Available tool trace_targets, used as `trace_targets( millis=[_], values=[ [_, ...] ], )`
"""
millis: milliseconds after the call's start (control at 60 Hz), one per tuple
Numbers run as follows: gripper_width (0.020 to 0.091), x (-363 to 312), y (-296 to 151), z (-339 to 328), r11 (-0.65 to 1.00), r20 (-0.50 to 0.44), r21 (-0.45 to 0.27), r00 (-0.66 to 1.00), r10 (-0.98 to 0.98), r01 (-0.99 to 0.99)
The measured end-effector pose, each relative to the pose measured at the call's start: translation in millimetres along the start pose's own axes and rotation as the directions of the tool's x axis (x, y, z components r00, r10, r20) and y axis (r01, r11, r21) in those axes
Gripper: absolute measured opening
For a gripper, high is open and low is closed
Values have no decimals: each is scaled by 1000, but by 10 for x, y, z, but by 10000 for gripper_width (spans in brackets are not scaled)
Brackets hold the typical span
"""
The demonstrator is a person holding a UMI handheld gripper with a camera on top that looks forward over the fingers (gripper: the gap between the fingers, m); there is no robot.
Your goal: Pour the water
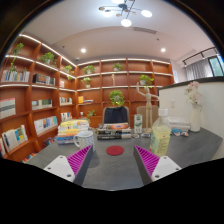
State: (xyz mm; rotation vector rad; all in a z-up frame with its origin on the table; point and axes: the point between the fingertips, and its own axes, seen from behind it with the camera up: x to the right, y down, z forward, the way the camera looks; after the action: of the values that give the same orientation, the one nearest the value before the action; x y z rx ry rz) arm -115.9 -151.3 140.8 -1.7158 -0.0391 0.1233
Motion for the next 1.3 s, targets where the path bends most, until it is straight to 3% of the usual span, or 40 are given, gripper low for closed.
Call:
trace_targets(
  millis=[117,133,167,350,650,700,767,950,1167,1300],
  values=[
    [832,477,285,-1,1000,-58,5,998,15,-14],
    [831,348,38,2,1000,-74,-3,997,12,-12],
    [832,704,344,41,1000,-96,7,995,8,-8],
    [825,1528,450,337,1000,-230,-10,973,-30,29],
    [818,1772,125,894,997,-227,30,972,-58,67],
    [766,1770,98,960,997,-226,35,972,-61,71],
    [528,1782,115,1023,997,-229,26,971,-65,73],
    [367,1773,93,1044,996,-237,49,970,-57,71],
    [344,1713,114,1061,992,-250,20,961,-115,124],
    [343,1568,72,1214,959,-232,-47,931,-284,280]
  ],
)
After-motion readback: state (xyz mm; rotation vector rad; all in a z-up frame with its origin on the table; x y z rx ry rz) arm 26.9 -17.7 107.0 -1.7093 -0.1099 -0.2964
